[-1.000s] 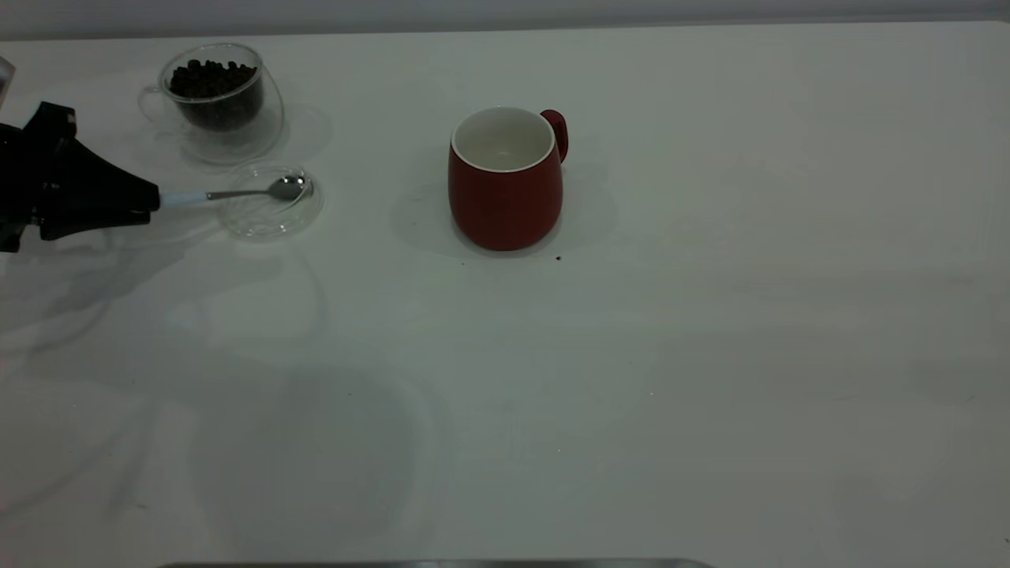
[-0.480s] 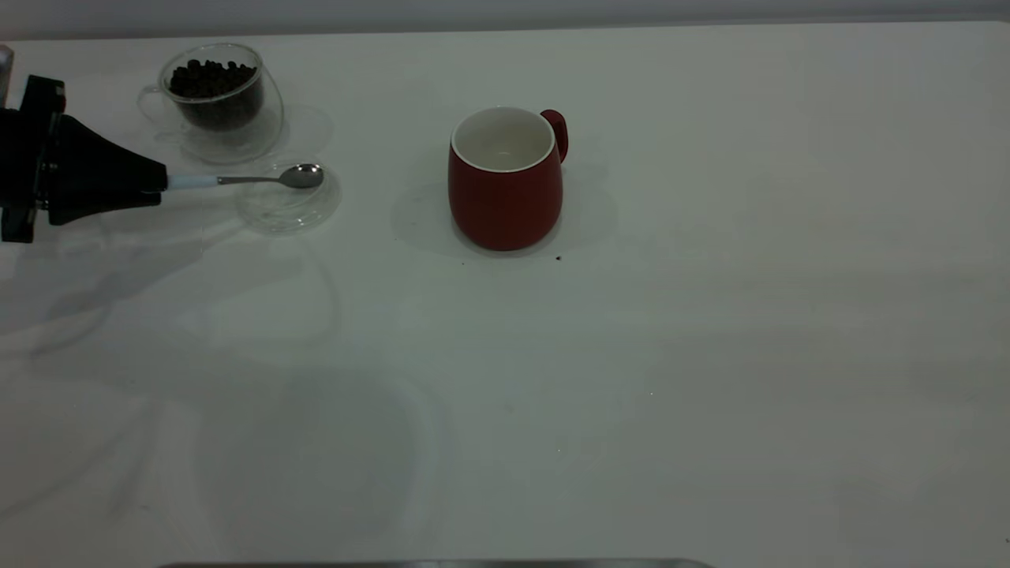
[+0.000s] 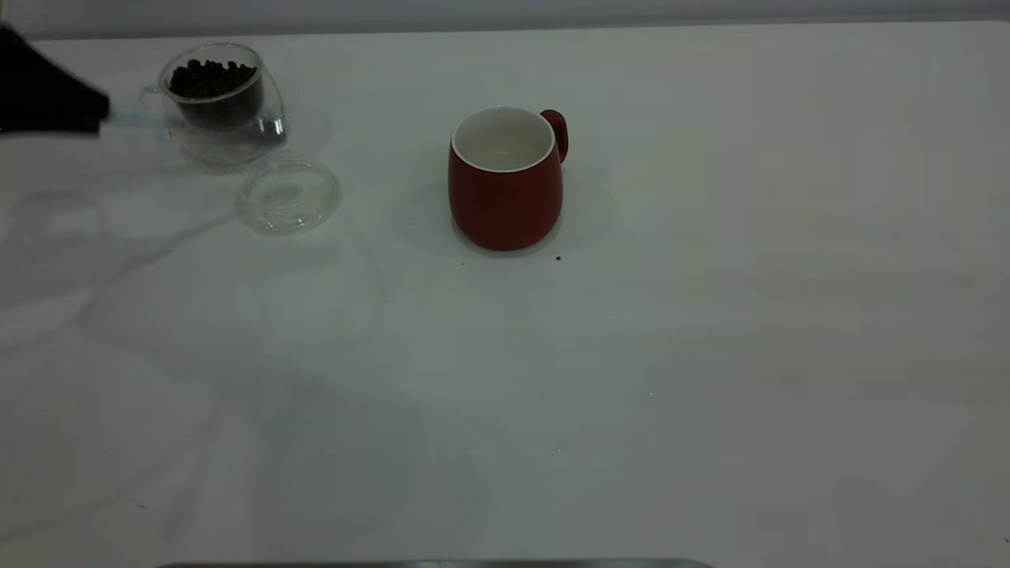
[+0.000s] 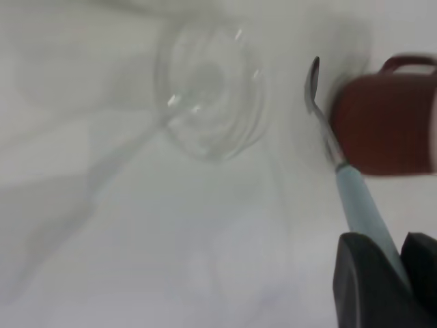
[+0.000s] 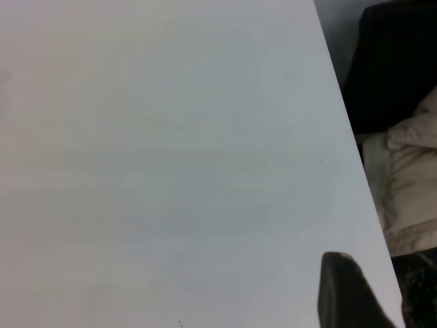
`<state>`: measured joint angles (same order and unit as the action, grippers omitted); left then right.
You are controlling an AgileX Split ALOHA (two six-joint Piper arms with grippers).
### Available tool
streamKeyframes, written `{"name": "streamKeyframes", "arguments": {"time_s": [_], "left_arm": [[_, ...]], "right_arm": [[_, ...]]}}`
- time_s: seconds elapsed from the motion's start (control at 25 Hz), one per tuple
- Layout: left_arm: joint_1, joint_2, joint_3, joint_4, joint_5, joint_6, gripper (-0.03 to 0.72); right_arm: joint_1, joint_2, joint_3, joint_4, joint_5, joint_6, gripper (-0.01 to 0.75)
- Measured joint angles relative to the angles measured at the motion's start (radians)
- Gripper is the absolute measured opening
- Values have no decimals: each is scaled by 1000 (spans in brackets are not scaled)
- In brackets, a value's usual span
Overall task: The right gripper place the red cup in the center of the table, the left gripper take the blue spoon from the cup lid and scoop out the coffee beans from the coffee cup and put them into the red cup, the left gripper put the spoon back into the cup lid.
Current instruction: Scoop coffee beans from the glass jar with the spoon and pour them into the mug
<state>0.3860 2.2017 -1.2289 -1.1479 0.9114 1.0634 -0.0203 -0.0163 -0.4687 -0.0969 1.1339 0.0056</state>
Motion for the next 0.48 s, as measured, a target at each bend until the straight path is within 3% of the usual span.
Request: {"name": "streamKeyframes", "arguments": {"time_s": [0.24,0.48], "left_arm": [[0,-9,-201,38,74,-161,123],[0,-6,-327,238,61,-321,123]], "right_arm": [[0,0,0,0,0,0,244],[0,0,0,0,0,0,244]]}}
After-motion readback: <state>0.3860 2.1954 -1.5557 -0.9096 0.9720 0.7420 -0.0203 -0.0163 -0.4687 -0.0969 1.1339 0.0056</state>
